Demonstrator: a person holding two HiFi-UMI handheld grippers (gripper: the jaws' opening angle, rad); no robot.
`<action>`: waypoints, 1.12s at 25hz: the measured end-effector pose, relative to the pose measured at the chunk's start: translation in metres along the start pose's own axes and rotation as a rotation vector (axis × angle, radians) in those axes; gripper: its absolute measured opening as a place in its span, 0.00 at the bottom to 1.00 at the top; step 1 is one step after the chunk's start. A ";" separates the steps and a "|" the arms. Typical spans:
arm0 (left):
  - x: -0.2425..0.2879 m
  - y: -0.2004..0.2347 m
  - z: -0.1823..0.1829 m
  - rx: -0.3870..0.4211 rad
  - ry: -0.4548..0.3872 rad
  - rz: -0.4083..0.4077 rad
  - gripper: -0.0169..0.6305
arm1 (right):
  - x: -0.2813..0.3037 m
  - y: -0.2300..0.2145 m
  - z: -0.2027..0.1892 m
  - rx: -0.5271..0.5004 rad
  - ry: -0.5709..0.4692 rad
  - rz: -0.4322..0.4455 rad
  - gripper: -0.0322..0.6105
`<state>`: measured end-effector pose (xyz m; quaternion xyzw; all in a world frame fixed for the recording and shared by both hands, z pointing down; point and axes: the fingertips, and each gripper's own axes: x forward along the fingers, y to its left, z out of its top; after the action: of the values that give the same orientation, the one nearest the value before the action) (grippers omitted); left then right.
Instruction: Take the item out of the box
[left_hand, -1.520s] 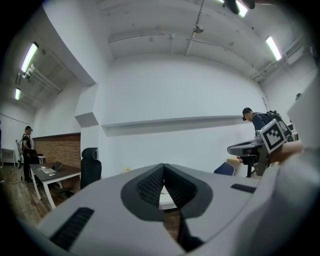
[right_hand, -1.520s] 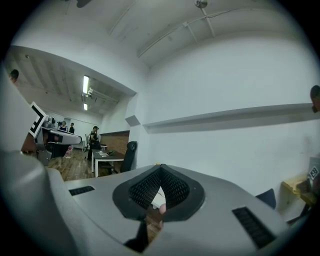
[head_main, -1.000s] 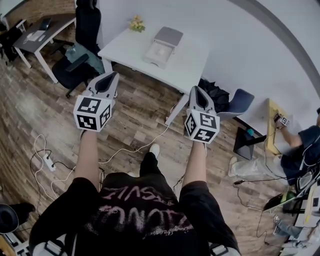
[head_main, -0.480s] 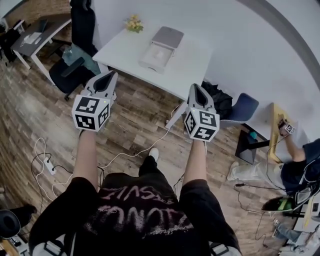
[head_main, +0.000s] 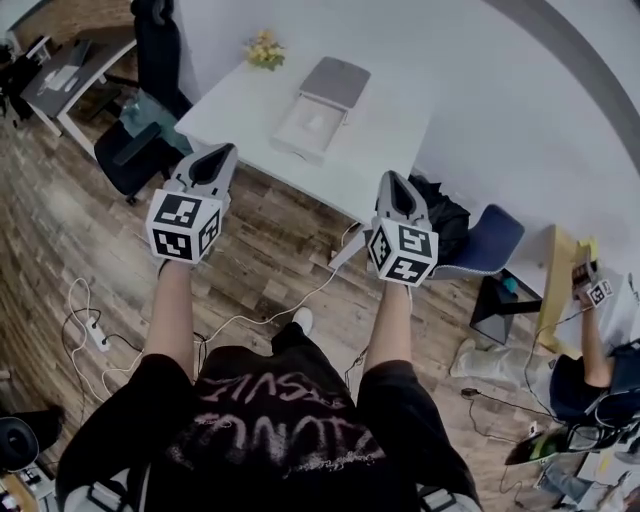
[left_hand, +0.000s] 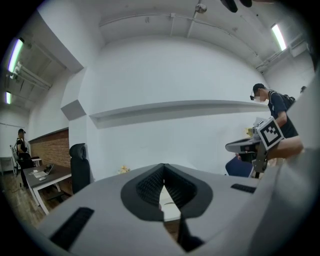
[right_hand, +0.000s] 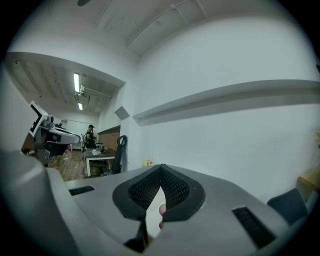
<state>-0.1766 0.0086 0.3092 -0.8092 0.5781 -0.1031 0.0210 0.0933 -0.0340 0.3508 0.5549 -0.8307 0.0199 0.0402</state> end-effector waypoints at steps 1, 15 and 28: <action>0.008 0.000 0.002 0.002 0.001 0.004 0.03 | 0.007 -0.006 0.001 0.000 -0.001 0.003 0.06; 0.094 0.003 0.015 -0.029 0.016 0.053 0.03 | 0.090 -0.063 0.002 0.013 0.014 0.059 0.06; 0.145 0.019 0.020 -0.017 0.011 0.040 0.03 | 0.135 -0.082 0.010 -0.008 0.001 0.048 0.06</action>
<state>-0.1450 -0.1356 0.3077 -0.7969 0.5953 -0.1021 0.0129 0.1169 -0.1903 0.3522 0.5347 -0.8438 0.0178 0.0423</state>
